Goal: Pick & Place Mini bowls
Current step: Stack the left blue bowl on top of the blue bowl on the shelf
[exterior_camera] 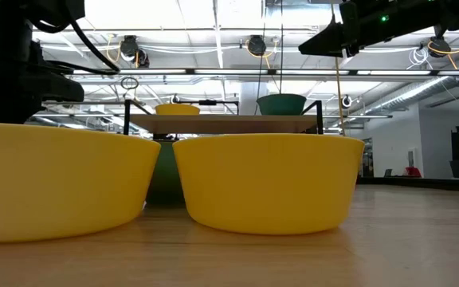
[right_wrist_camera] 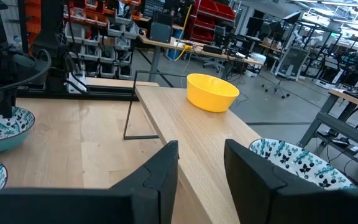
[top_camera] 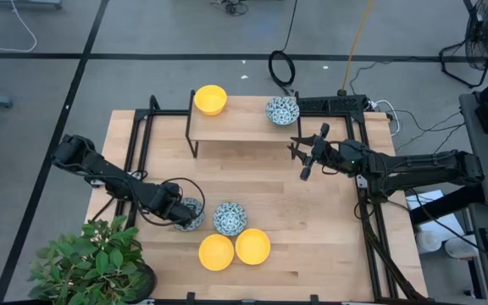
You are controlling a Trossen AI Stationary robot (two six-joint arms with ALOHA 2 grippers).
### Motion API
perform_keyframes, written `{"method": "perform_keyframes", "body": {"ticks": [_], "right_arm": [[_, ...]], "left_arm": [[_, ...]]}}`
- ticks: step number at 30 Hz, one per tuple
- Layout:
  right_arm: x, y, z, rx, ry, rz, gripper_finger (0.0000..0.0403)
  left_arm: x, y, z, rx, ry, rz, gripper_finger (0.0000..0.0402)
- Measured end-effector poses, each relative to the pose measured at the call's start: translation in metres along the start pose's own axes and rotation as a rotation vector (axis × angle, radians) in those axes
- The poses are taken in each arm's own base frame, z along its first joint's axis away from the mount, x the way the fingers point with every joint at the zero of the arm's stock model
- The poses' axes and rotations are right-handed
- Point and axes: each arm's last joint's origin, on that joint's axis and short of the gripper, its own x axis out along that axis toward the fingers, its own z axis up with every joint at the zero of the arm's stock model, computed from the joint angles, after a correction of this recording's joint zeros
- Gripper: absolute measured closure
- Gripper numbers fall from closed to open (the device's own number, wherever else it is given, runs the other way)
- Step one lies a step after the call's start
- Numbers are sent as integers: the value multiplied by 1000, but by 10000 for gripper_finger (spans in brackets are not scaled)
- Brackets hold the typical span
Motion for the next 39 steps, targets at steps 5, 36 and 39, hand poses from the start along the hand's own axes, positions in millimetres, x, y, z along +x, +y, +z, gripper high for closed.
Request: {"method": "perform_keyframes", "body": {"ticks": [5, 36, 39], "right_arm": [[0, 0, 0, 0, 0, 0, 287], [-1, 6, 3, 41, -55, 203, 287], [1, 8, 5, 71, -79, 227, 286]], "left_arm": [[0, 0, 0, 0, 0, 0, 350], [-116, -31, 11, 679, -856, -313, 393], [-133, -42, 11, 776, -1061, -310, 393]]}}
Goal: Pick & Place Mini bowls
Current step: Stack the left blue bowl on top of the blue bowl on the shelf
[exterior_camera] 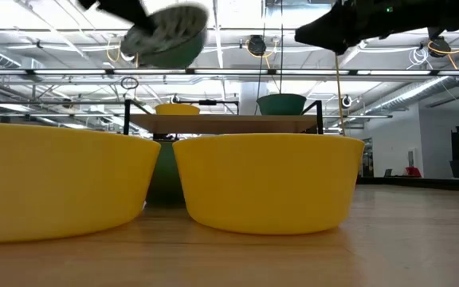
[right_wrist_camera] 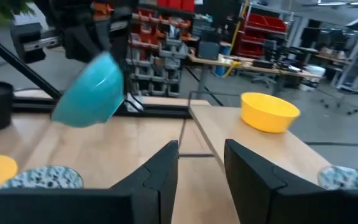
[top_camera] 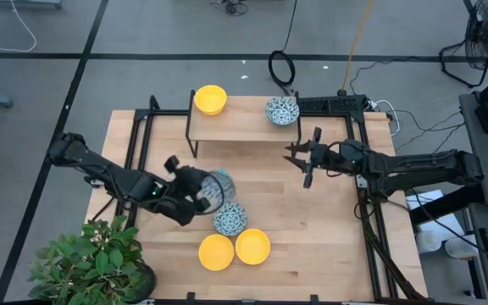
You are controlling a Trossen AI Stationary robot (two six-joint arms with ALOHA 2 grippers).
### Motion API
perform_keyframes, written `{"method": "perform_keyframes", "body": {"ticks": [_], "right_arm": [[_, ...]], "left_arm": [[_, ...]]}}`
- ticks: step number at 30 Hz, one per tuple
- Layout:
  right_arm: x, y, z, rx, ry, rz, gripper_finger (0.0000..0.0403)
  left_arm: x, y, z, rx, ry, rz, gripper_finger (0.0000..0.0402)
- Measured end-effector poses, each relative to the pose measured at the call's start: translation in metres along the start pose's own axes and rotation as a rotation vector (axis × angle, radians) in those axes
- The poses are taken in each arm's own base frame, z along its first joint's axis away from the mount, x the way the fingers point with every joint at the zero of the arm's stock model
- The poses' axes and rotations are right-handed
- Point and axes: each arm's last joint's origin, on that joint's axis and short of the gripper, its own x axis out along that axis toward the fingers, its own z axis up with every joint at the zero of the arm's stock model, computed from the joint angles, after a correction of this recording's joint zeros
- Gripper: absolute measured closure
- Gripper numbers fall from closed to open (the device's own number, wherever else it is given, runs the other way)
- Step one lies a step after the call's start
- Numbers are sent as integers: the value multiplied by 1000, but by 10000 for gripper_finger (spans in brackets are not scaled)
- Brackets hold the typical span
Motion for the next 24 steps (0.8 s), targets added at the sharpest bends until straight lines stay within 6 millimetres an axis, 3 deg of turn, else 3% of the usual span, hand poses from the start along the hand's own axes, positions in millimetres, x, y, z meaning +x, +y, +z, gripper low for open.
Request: {"method": "perform_keyframes", "body": {"ticks": [6, 12, 19, 24], "right_arm": [[10, 16, -1, -17, -35, 64, 245], [19, 35, 0, -18, -121, 88, 170], [31, 46, -3, -102, -165, -123, 109], [47, 51, -5, -90, -160, -126, 97]], "left_arm": [[4, -12, 38, 238, -265, 114, 393], [17, -17, 61, 396, -336, 281, 393], [45, -19, 65, 506, -289, 393, 392], [63, -26, 62, 591, -251, 427, 393]]}}
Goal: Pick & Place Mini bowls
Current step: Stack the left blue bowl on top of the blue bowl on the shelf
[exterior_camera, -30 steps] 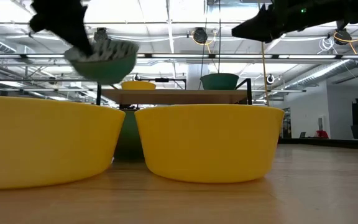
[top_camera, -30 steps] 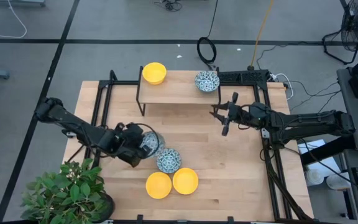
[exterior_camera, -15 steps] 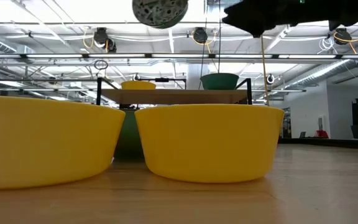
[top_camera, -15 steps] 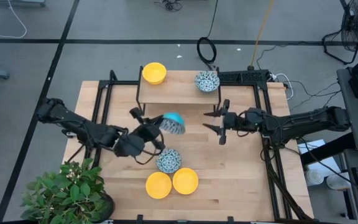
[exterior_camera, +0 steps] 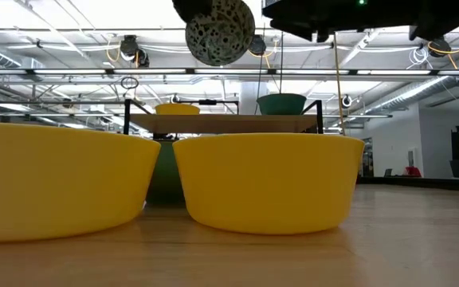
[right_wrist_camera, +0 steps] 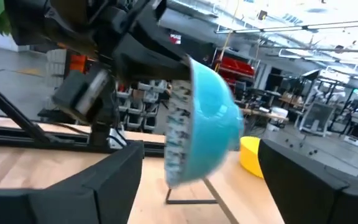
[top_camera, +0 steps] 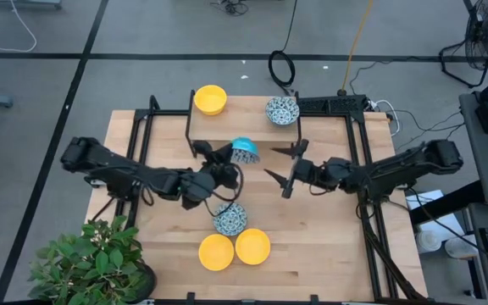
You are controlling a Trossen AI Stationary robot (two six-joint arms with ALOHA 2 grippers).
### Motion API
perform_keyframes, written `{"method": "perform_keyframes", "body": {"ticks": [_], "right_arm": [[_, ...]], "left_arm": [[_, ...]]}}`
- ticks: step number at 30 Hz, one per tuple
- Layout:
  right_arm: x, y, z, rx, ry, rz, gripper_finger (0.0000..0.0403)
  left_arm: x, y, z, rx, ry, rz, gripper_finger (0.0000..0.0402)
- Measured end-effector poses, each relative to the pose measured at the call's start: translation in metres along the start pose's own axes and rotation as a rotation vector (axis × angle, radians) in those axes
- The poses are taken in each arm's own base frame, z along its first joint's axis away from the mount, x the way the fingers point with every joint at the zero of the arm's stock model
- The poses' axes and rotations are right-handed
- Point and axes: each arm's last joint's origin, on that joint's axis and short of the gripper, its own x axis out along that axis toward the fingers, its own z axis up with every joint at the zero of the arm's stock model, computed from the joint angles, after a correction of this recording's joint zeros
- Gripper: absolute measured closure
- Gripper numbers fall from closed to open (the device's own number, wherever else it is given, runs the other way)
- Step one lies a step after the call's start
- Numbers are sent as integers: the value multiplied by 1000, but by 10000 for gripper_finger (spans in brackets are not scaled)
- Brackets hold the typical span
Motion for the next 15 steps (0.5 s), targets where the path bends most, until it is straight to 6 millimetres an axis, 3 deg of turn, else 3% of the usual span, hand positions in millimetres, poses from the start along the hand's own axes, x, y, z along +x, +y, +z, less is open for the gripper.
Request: {"method": "perform_keyframes", "body": {"ticks": [8, 15], "right_arm": [[25, 12, -5, 4, 34, -4, 100], [32, 7, -8, -64, 78, -179, 120]], "left_arm": [[9, -9, 6, 96, -9, 34, 393], [6, -9, 9, 47, -65, -3, 392]]}}
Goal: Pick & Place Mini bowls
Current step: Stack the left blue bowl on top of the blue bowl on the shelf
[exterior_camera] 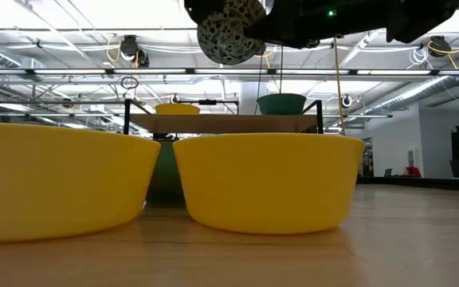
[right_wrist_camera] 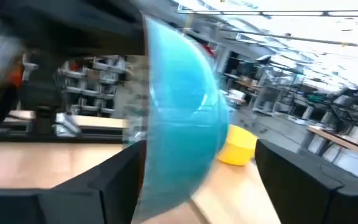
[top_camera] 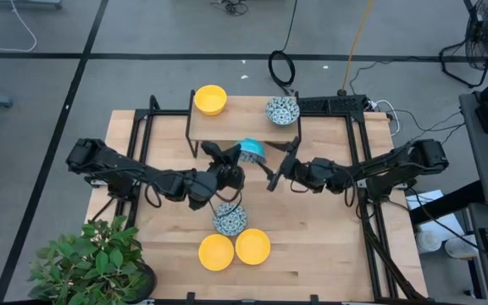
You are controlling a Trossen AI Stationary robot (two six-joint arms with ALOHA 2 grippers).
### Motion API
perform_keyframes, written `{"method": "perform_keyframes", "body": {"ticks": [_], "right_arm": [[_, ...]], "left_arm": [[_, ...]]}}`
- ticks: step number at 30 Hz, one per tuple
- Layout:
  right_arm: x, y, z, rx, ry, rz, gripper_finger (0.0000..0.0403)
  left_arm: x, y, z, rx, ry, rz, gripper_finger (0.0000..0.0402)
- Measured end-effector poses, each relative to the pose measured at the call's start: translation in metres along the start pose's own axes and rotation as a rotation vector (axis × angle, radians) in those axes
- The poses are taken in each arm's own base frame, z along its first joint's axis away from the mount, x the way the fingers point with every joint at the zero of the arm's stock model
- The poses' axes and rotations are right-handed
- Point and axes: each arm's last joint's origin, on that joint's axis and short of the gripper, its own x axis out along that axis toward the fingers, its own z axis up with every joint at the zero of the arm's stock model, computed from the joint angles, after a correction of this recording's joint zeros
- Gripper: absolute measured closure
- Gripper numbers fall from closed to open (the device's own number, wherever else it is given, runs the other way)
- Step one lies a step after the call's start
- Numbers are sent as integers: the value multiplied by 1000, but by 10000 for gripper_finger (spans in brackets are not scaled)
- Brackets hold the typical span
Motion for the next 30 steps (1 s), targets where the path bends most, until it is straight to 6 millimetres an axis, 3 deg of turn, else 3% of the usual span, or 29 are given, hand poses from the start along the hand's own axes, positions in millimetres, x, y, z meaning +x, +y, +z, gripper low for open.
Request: {"method": "perform_keyframes", "body": {"ticks": [5, 16, 25, 30], "right_arm": [[2, -4, 0, -2, -4, -21, 172], [3, -6, 1, -16, 9, -69, 345], [2, -7, -1, -126, 45, -100, 388], [0, -4, -14, -240, 141, -65, 399]], "left_arm": [[-4, -1, 2, -6, -21, -15, 394], [-10, 2, 8, -50, -41, 13, 388], [-17, -3, 13, -125, -167, -99, 324], [-28, 0, 17, -237, -190, -112, 296]]}}
